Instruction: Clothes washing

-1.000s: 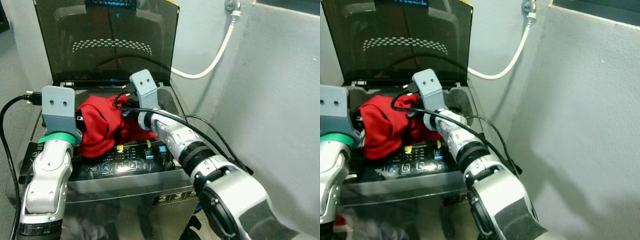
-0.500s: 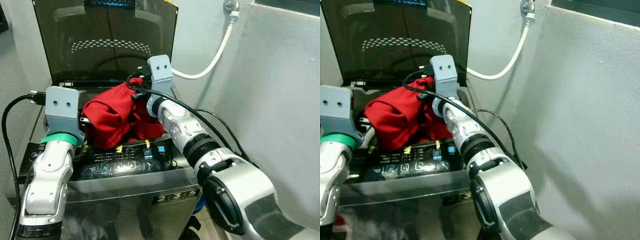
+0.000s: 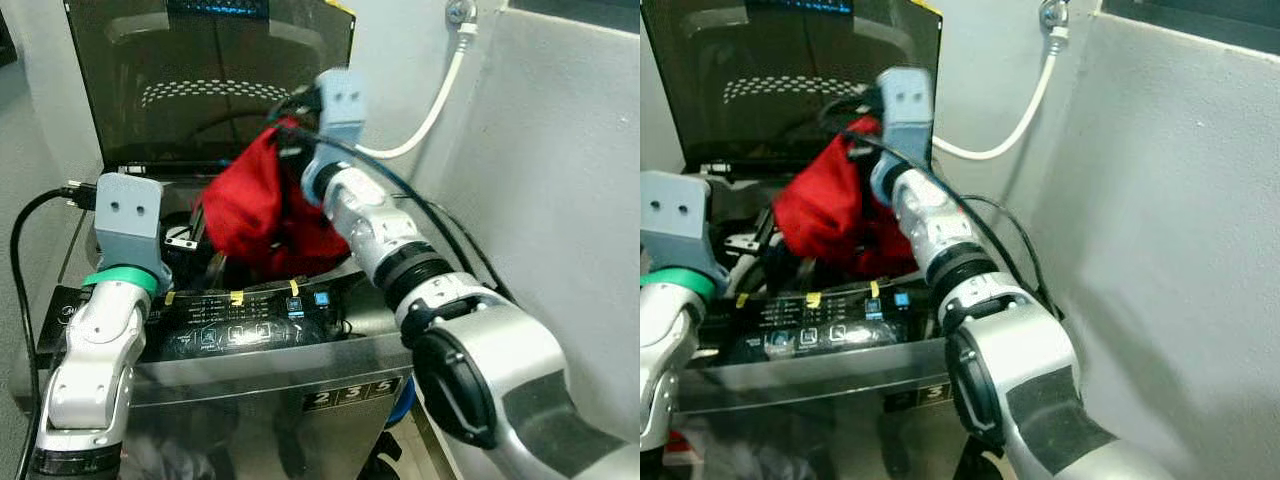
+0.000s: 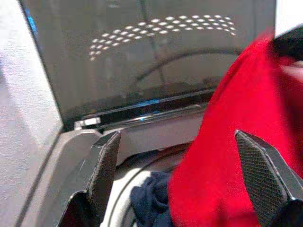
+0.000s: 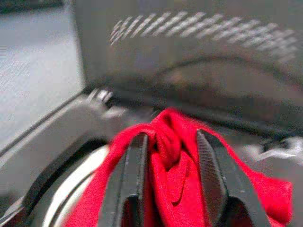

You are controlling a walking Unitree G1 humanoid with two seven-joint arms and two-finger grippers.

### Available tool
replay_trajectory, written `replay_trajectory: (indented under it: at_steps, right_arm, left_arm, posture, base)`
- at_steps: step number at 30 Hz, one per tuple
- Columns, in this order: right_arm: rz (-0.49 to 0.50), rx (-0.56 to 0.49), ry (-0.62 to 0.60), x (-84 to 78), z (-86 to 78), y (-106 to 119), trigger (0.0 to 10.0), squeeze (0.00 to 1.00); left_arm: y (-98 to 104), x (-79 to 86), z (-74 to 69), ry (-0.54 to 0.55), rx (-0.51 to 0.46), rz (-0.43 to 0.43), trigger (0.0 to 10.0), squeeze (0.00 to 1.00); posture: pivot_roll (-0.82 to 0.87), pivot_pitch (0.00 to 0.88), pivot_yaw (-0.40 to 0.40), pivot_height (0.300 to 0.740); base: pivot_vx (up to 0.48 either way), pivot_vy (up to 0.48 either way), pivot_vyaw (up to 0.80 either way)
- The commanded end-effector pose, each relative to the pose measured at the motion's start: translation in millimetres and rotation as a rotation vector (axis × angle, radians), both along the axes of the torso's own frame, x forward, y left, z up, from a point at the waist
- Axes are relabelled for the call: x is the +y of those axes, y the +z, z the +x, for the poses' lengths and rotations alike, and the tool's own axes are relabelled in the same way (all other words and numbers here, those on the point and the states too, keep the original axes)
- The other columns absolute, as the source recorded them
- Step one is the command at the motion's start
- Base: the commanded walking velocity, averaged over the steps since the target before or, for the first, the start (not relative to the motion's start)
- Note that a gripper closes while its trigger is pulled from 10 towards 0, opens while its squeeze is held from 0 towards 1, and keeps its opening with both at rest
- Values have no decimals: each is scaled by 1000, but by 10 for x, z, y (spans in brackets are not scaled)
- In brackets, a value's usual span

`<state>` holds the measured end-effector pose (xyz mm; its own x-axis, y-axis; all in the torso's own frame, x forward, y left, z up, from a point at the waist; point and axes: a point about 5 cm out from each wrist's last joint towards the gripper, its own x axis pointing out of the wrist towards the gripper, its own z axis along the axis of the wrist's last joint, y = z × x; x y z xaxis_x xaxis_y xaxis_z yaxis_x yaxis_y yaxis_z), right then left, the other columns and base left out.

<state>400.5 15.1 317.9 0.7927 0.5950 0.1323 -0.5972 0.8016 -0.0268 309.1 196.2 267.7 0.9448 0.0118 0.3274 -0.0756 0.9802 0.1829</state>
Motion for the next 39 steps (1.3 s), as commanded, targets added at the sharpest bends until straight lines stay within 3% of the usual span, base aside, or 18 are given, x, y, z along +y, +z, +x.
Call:
replay_trajectory:
  at_steps: [1, 2, 13, 14, 15, 16, 18, 19, 20, 21, 23, 24, 25, 27, 32, 33, 35, 39]
  right_arm:
    - [-52, 35, 1, -34, 18, -57, 10000, 804]
    - [-45, 42, 4, -41, 21, -44, 10000, 0]
    - [-38, 2, 33, -64, 17, 78, 10000, 0]
    - [103, -18, -38, -219, 64, 220, 10000, 0]
    - [103, -18, -38, -219, 64, 220, 10000, 0]
    - [220, -26, -108, -396, 110, 299, 10000, 0]
    - [220, -26, -108, -396, 110, 299, 10000, 0]
    - [285, -53, -174, -576, 148, 323, 10000, 0]
    - [285, -53, -174, -576, 148, 323, 10000, 0]
    - [295, -114, -243, -760, 171, 308, 10000, 0]
    - [295, -114, -243, -760, 171, 308, 10000, 0]
    - [228, -218, -356, -1036, 176, 193, 10000, 0]
    - [228, -218, -356, -1036, 176, 193, 10000, 0]
    - [143, -275, -408, -1329, 82, -174, 10000, 0]
    - [121, -210, -363, -1379, -57, -570, 10000, 0]
    - [121, -210, -363, -1379, -57, -570, 10000, 0]
    - [152, -226, -360, -1391, -148, -659, 10000, 0]
    - [167, -238, -358, -1390, -184, -676, 10000, 0]
  left_arm:
    - [-20, -64, -1, -52, 25, 8, 10000, 0]
    - [-19, -70, 5, -57, 27, 10, 10000, 0]
    - [-16, -65, 22, -58, 28, 15, 10000, 0]
    - [-7, -49, 33, -44, 25, 3, 10000, 0]
    - [-7, -49, 33, -44, 25, 3, 10000, 0]
    - [0, -26, 45, -27, 24, -5, 10000, 0]
    - [0, -26, 45, -27, 24, -5, 10000, 0]
    - [-9, 14, 62, 3, 35, -27, 10000, 0]
    - [-9, 14, 62, 3, 35, -27, 10000, 0]
    - [-20, 54, 77, 27, 39, -58, 10000, 0]
    - [-20, 54, 77, 27, 39, -58, 10000, 0]
    - [-41, 86, 100, 56, 40, -53, 10000, 0]
    - [-41, 86, 100, 56, 40, -53, 10000, 0]
    - [-83, 110, 125, 74, 47, -38, 10000, 0]
    - [-152, -13, 141, 28, 50, 23, 10000, 0]
    - [-152, -13, 141, 28, 50, 23, 10000, 0]
    - [-190, -218, 149, -40, 55, 16, 10000, 0]
    - [-182, -283, 154, -62, 49, 9, 10000, 0]
  posture:
    - [156, 0, 6, 740]
    - [157, 0, 11, 740]
    - [157, 0, 18, 740]
    - [157, 0, 19, 740]
    - [157, 0, 19, 740]
    - [156, 0, 16, 740]
    - [156, 0, 16, 740]
    - [155, 0, 19, 740]
    - [155, 0, 19, 740]
    - [153, 0, 20, 740]
    - [153, 0, 20, 740]
    - [150, 0, 16, 740]
    - [150, 0, 16, 740]
    - [117, 0, 21, 740]
    - [102, 0, 29, 740]
    - [102, 0, 29, 740]
    - [109, 0, 25, 740]
    - [109, 0, 25, 740]
  base:
    - [0, 0, 0]
    - [0, 0, 0]
    - [0, 0, 0]
    - [0, 0, 0]
    - [0, 0, 0]
    - [0, 0, 0]
    - [0, 0, 0]
    - [0, 0, 0]
    - [0, 0, 0]
    - [0, 0, 0]
    - [0, 0, 0]
    - [0, 0, 0]
    - [0, 0, 0]
    - [0, 0, 0]
    - [0, 0, 0]
    - [0, 0, 0]
    - [0, 0, 0]
    - [0, 0, 0]
